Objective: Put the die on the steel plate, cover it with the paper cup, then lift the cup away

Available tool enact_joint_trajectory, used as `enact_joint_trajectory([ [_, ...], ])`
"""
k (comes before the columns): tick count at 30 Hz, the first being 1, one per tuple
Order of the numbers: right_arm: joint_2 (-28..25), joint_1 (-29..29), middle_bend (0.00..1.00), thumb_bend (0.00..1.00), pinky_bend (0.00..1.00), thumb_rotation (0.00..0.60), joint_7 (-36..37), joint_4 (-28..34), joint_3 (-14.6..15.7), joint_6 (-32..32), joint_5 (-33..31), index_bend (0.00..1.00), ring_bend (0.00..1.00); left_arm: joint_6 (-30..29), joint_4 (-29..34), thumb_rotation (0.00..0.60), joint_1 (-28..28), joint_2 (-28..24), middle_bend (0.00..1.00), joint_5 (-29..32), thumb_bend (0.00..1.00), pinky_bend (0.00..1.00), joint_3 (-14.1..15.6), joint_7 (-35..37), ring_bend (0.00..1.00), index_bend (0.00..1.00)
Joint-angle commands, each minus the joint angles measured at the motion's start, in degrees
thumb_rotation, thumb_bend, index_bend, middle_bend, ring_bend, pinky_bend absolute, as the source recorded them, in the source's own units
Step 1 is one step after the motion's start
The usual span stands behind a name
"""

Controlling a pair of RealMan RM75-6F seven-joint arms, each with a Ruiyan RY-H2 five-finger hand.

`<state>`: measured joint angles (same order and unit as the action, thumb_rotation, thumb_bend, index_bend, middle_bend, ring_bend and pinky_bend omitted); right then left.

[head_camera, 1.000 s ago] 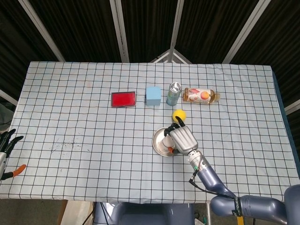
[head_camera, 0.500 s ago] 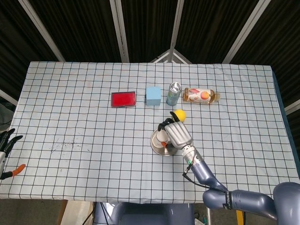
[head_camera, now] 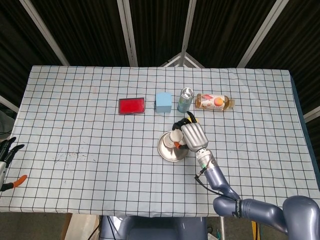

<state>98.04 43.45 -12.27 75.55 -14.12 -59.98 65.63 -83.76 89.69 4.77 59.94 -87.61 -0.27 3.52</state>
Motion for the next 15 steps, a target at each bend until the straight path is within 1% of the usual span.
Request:
enact_joint_trajectory([
  [1,-2.1,-0.4,0.52,0.40,0.00,0.600,-0.3,1.0,1.0,2.0,-0.4,0.55,0.27,0.1,0.1,0.600,0.0,0.0,0.00,0.0,0.29,0.02,0.0,-0.2,0.00,0.15],
  [4,-5.4,-1.4,0.52,0.40,0.00,0.600,-1.5,4.6,3.2,3.8,-0.2,0.55,0.27,0.1,0.2,0.600,0.0,0.1,0.00,0.0,0.29,0.02,0.1,-0.5,0.00,0.15],
  [7,-7.9,-2.3,0.52,0.41,0.00,0.600,-2.1,8.8,4.7,3.6,1.3,0.56,0.27,0.1,0.3,0.600,0.0,0.2,0.00,-0.1,0.29,0.02,0.1,-0.9,0.00,0.15],
  [15,-10.9,-2.8,0.52,0.41,0.00,0.600,-2.8,16.1,5.6,2.8,4.2,0.57,0.27,0.0,0.5,0.600,0.0,0.2,0.00,-0.2,0.29,0.02,0.2,-1.1,0.00,0.15],
])
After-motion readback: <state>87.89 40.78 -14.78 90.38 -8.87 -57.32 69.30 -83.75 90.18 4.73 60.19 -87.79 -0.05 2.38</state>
